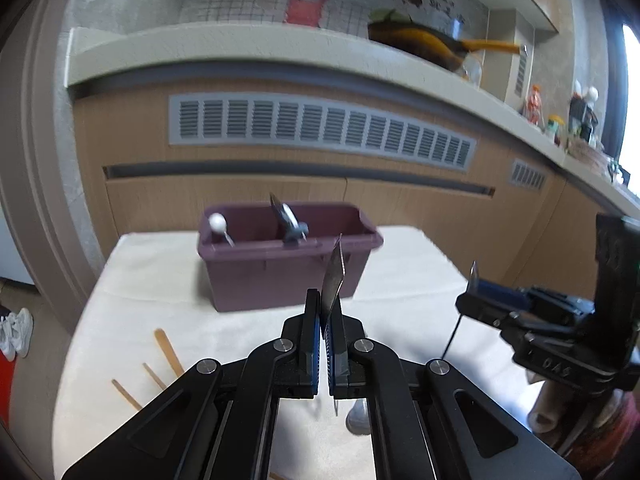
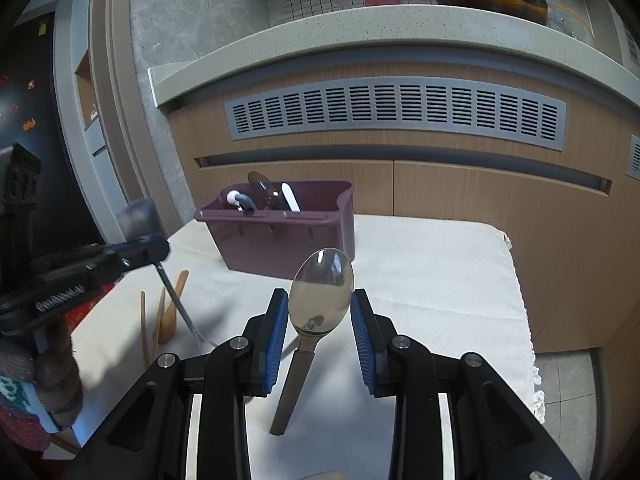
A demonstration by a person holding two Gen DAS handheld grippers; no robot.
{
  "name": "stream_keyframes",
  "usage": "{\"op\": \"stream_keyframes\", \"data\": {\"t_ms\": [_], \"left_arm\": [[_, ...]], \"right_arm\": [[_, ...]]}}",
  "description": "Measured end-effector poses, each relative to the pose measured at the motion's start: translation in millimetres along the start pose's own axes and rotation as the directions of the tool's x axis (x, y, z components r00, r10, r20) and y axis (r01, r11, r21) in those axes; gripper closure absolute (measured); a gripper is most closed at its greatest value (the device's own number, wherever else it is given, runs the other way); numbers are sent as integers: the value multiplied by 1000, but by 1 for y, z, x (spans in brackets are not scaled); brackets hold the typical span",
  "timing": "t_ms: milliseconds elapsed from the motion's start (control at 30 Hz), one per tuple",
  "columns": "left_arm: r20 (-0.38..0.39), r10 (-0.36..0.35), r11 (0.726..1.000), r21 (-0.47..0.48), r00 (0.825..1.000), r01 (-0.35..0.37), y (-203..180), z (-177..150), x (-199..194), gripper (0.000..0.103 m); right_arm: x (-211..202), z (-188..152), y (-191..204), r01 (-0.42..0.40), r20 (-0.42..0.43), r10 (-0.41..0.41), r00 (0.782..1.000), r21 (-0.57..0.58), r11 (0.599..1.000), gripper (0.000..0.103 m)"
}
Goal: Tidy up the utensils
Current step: 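Lower both held utensils into the maroon caddy and open both grippers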
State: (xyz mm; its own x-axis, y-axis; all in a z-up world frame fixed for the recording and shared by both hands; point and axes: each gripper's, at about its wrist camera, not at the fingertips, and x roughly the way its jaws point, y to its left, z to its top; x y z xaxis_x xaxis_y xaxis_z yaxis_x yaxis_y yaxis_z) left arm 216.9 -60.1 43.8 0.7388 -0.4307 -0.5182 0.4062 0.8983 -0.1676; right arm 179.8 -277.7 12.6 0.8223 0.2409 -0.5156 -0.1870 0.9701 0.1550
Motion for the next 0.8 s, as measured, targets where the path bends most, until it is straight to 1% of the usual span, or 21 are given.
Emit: {"op": "stream_keyframes", "data": {"t_ms": [33,100,133,200,267,333,367,433,467,533,600,700,733,800], "left_arm": [[18,4,1000,0,1000,-4,1,7,-6,101],[70,-7,1000,5,998,7,3,32,-23,101],[112,-9,1000,15,994,7,4,51,-34,101],[190,-4,1000,31,982,-2,5,83,-52,101],[257,18,999,37,966,-28,9,113,-63,101],[301,37,998,39,953,-51,14,136,-63,101],[314,49,997,39,948,-65,18,145,-59,101],[326,65,996,37,943,-81,25,154,-46,101],[320,61,997,34,946,-76,29,156,-36,101],[289,58,998,21,956,-67,40,153,-10,101],[250,59,998,9,966,-63,48,146,17,101],[182,38,999,-15,983,-36,58,129,52,101],[162,37,999,-20,986,-34,61,124,62,101],[126,28,999,-28,992,-24,65,114,78,101]], "right_arm": [[-4,8,2,-4,21,5,1000,-4,1000,73],[-13,29,8,0,71,3,997,-32,999,73],[-20,46,11,15,112,-8,994,-56,998,73],[-37,85,17,40,203,-22,979,-82,996,73],[-51,128,20,49,289,-21,957,-90,995,73],[-52,160,23,65,333,-30,942,-96,993,73],[-47,171,24,77,343,-38,939,-100,992,73],[-31,184,27,106,344,-61,937,-113,988,73],[-21,187,27,114,335,-68,940,-122,986,73],[3,185,27,128,302,-83,950,-133,983,73],[33,177,25,136,247,-98,964,-142,981,73],[69,161,25,158,184,-127,975,-166,973,73],[77,157,24,159,168,-131,977,-170,973,73],[96,148,19,139,110,-122,986,-161,977,73]]}}
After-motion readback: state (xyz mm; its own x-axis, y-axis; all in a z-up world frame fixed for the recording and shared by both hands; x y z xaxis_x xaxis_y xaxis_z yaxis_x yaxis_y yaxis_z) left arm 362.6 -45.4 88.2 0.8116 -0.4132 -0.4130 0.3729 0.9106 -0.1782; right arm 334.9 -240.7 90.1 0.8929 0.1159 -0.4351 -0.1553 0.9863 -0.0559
